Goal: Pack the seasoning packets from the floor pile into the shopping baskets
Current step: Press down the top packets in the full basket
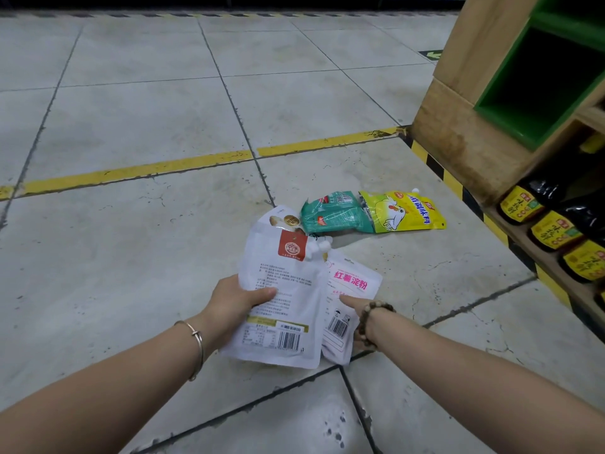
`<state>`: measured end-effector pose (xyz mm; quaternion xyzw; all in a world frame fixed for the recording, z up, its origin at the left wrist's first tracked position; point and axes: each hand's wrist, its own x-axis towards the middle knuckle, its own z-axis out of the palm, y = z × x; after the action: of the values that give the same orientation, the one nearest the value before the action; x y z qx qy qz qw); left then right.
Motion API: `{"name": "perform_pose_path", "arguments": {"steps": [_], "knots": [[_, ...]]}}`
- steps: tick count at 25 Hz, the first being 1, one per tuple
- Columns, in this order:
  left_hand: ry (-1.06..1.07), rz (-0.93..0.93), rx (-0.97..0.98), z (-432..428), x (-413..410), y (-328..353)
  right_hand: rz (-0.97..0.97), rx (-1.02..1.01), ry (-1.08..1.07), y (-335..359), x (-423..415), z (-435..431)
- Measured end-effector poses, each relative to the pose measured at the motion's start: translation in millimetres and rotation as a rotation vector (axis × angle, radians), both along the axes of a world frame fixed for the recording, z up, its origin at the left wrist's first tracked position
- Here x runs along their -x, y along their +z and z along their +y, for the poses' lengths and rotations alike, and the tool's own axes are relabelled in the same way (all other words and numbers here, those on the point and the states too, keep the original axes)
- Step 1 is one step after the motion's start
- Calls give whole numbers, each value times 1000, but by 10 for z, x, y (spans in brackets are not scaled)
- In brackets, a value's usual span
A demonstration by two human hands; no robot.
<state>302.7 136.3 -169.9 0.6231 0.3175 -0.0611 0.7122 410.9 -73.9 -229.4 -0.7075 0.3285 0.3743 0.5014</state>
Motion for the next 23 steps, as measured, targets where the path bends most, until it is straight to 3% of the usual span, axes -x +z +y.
{"name": "perform_pose_path", "arguments": {"steps": [6,10,13,23], "knots": [[-63,50,-34,17,92,-88,-168,210,-17,-108,24,30],[-38,35,-73,51,96,-101,-169,218,117,-146,-64,87],[-27,19,-62,72,94,-70,-303,223,106,-144,-83,25],[-49,-46,-22,-77,-128,-63,-478,-125,-344,252,17,-929]]}}
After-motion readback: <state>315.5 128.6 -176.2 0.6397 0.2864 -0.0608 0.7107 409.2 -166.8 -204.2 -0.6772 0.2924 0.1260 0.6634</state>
